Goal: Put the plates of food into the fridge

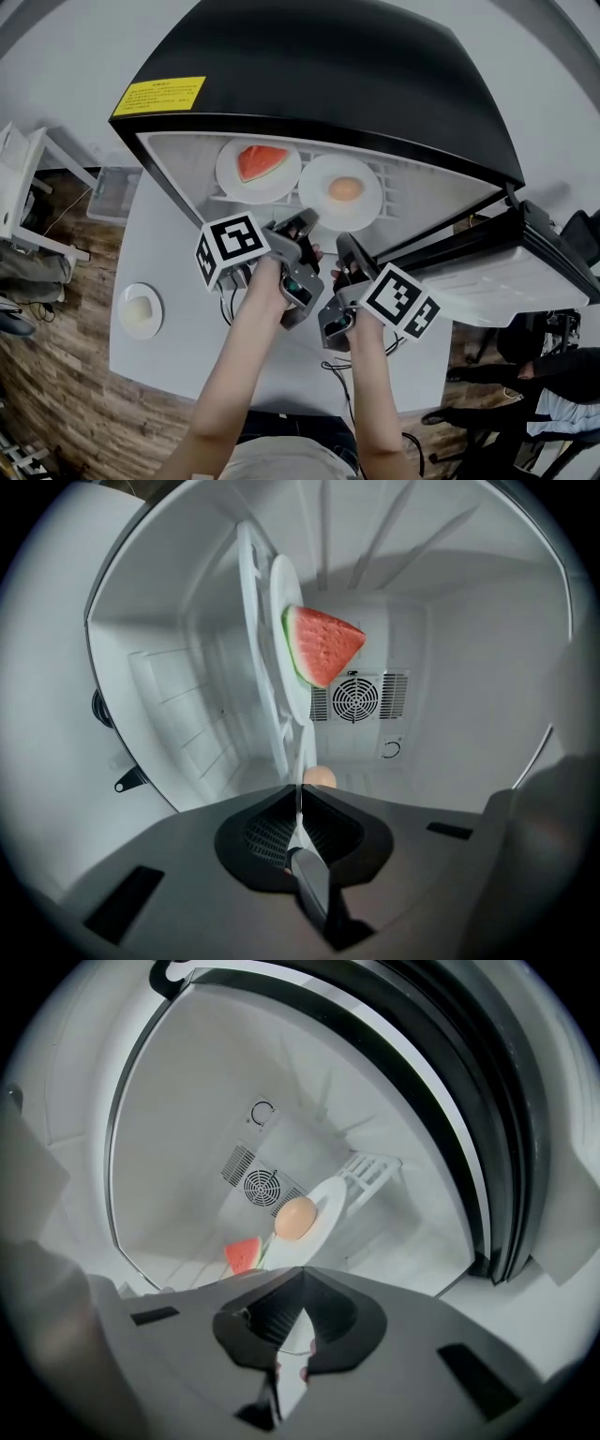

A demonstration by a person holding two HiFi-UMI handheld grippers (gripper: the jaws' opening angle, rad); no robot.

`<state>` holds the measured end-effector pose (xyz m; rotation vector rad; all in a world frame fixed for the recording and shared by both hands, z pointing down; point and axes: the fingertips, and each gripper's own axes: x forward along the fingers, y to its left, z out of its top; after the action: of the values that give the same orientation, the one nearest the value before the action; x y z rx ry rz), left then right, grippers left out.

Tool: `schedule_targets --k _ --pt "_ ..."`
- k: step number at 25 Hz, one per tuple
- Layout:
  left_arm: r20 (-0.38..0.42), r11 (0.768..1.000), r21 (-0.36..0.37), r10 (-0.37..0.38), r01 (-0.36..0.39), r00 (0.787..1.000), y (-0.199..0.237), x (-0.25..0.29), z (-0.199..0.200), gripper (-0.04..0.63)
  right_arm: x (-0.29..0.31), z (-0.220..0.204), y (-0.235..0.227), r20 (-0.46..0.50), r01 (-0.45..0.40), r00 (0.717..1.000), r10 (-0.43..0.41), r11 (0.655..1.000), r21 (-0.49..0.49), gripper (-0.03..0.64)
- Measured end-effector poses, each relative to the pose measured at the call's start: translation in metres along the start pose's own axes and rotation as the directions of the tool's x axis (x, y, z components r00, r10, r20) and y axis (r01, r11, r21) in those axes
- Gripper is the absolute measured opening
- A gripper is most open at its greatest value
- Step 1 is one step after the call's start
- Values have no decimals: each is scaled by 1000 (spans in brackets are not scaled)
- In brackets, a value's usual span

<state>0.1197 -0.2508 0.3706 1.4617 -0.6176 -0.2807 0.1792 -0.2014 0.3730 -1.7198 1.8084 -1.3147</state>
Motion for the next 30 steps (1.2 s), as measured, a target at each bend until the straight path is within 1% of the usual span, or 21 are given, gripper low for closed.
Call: schedule_targets --k 5,9,12,14,16,17,18,19,20,21,22,24,26,28,30 --pt "-14 1000 25 -10 10 1000 -2 -3 -4 17 8 13 -4 23 15 1000 -15 1000 -6 14" --pt "-15 996 85 -5 6 1000 -1 -8 -6 17 15 26 -11 40 28 999 -28 1000 -8 14" --pt "-5 988 153 10 -9 1000 1 -16 -6 17 16 33 -11 61 37 998 -35 999 -28 14" --pt "3 978 208 24 -24 1000 2 -22 -6 17 13 34 -9 81 34 996 -30 998 -52 14" --pt "14 962 272 35 -37 999 2 -28 -7 17 6 32 -5 103 20 995 -12 997 -78 14" --pt "23 950 310 37 -42 999 1 -31 -8 17 2 30 -2 113 11 994 0 996 -93 14" --pt "34 933 356 35 -45 999 -1 -34 -9 17 -2 28 2 122 1 992 12 994 -110 14" --pt "47 912 408 28 -45 998 -4 -38 -10 17 -8 26 5 130 -6 991 23 992 -129 14" --pt "62 884 466 18 -45 998 -8 -42 -12 17 -14 22 8 138 -13 990 33 989 -148 14" --pt "77 850 525 5 -45 997 -12 -46 -15 17 -21 19 11 147 -20 988 45 986 -166 14" --pt "93 810 584 -9 -48 996 -16 -50 -17 17 -27 15 14 155 -29 986 59 982 -186 14" --pt "124 723 689 -40 -57 991 -24 -60 -24 17 -41 5 21 163 -59 982 98 971 -231 15" --pt "146 638 767 -66 -71 987 -30 -69 -33 17 -54 -4 26 164 -95 976 142 959 -266 15" --pt "153 570 817 -78 -82 985 -32 -79 -43 17 -66 -11 28 167 -105 973 158 951 -291 14" --pt "150 521 849 -84 -85 985 -33 -88 -54 17 -78 -17 27 168 -94 974 154 943 -319 15"
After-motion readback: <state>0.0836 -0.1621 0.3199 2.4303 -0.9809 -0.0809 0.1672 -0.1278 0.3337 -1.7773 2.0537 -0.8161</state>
